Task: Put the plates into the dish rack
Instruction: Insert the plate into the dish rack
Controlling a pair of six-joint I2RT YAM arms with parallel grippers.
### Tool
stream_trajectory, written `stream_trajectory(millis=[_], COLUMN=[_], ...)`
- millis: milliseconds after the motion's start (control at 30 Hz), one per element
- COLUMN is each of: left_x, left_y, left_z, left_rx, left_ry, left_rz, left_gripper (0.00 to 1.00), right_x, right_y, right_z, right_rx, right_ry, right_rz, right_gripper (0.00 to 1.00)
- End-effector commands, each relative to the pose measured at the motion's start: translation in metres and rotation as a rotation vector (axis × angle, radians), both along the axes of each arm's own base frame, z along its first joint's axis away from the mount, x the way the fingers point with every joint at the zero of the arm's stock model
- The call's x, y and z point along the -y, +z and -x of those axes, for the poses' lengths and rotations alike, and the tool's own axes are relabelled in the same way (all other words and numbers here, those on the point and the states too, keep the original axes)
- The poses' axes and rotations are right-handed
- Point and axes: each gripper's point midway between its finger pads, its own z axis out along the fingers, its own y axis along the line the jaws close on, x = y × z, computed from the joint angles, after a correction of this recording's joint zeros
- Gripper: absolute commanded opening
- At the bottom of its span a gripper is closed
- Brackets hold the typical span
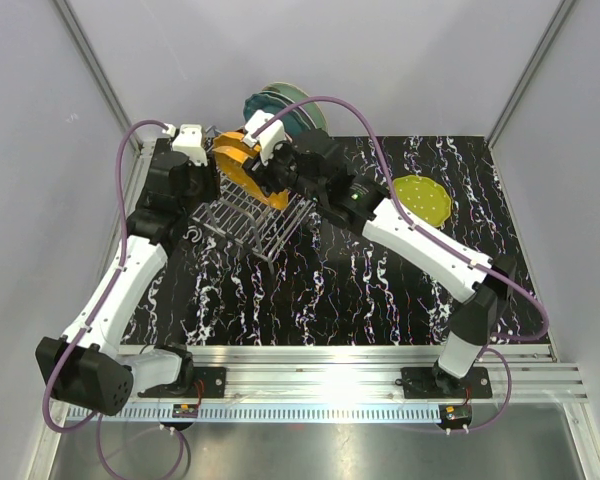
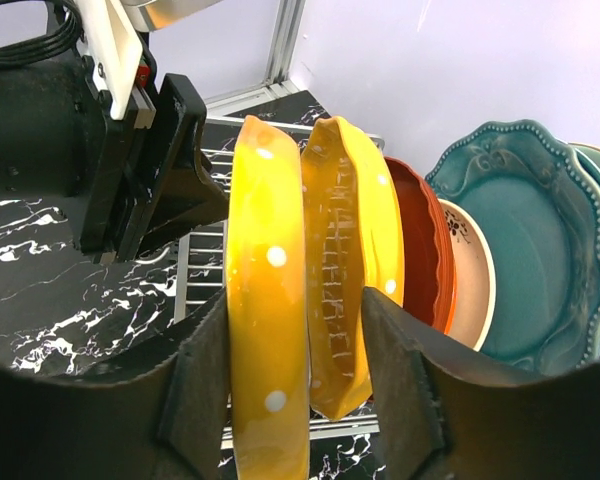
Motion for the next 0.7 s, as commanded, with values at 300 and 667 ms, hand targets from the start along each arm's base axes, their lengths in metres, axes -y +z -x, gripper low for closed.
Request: stream_trajectory(millis=[300,667], left_x=[-0.010,-0.012], left_y=[0.019,0.017], left_z=[-0.005,-0.004], left_rx=[0.070,0.062], left_ry=[0.027,0.027], left_rz=[0.022,0.026], left_gripper=[0.43,0.42], right_x=[0.007,0.017], right_y=[0.036,0.038], right_z=[0.003,0.009], right_rx=[0.052,0.056], right_ry=[-0.022,-0.031], right_rz=[-0.066,-0.072], right_gripper=[0.63,0.41])
